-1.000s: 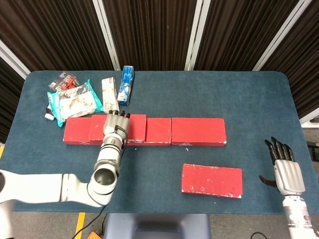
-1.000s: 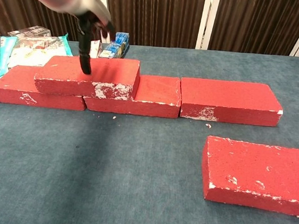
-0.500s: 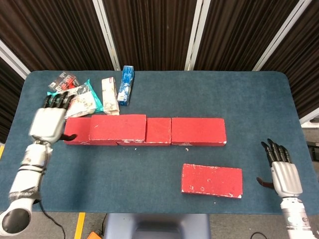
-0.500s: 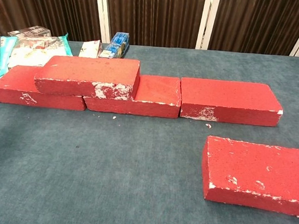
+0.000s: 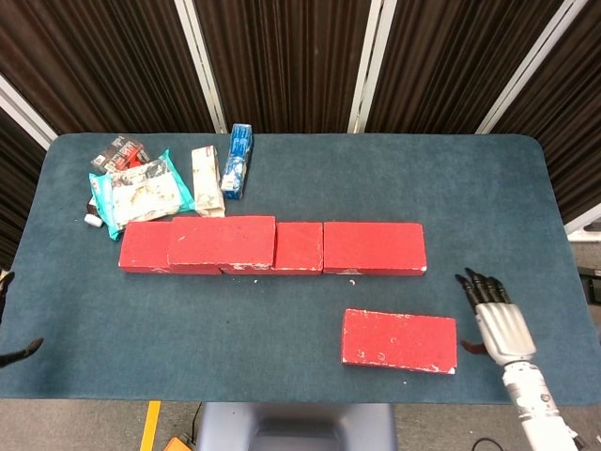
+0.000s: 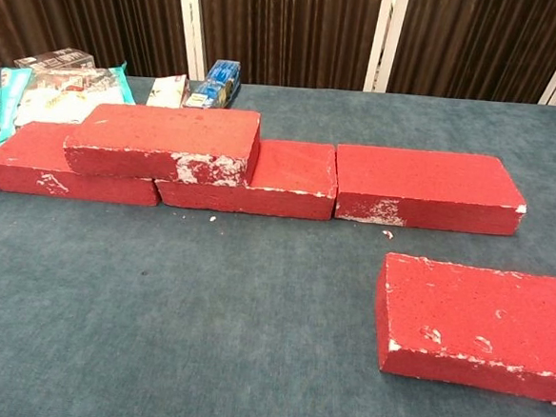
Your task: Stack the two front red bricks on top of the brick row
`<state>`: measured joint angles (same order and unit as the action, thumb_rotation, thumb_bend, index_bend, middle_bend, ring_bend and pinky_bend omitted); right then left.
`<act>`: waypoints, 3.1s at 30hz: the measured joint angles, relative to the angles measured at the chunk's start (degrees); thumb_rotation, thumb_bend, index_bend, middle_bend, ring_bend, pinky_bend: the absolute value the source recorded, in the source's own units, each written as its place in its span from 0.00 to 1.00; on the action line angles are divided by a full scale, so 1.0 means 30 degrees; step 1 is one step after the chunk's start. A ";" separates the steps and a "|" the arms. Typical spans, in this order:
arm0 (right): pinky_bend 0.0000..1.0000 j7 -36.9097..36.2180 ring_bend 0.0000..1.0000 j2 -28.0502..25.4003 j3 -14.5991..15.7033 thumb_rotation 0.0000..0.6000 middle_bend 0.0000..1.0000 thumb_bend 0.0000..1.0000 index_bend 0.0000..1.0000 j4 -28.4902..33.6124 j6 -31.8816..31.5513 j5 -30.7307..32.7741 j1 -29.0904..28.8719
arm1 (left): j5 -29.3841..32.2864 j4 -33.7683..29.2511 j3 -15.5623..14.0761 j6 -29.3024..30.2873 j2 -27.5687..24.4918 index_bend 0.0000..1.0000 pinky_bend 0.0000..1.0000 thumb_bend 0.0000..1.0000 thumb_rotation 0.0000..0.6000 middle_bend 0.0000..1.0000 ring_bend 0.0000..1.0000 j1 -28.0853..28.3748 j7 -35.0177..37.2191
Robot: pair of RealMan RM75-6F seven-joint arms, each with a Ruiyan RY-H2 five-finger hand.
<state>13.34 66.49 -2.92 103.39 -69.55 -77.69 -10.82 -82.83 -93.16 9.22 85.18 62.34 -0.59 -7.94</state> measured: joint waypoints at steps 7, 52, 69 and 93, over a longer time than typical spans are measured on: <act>0.00 0.2271 0.00 -0.0665 0.0098 1.00 0.00 0.00 0.00 0.3140 0.1431 0.1457 -0.0983 | 0.0278 0.0190 -0.0357 0.0219 0.0251 0.00 0.03 0.00 1.00 0.00 0.00 -0.0081 0.0171; 0.00 1.1868 0.00 0.3348 0.1539 1.00 0.00 0.00 0.00 0.6321 -0.0521 1.1722 -0.6386 | 0.2260 -0.0907 -0.0923 0.0253 -0.0144 0.00 0.03 0.00 1.00 0.00 0.00 0.0288 -0.0765; 0.00 1.1371 0.15 0.4479 0.1784 1.00 0.22 0.00 0.08 0.5155 -0.1517 1.0791 -0.6419 | 0.2723 -0.1093 -0.0926 0.0501 -0.0074 0.00 0.03 0.00 1.00 0.00 0.00 0.0326 -0.1113; 0.00 1.0791 0.20 0.5044 0.1888 1.00 0.27 0.05 0.26 0.4675 -0.1889 0.9783 -0.6003 | 0.2929 -0.1306 -0.1043 0.0532 -0.0115 0.00 0.04 0.00 1.00 0.00 0.00 0.0386 -0.1230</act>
<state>45.71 81.63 2.74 117.42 -75.22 -48.34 -28.83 -74.04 -97.08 6.09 86.77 62.00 0.57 -11.63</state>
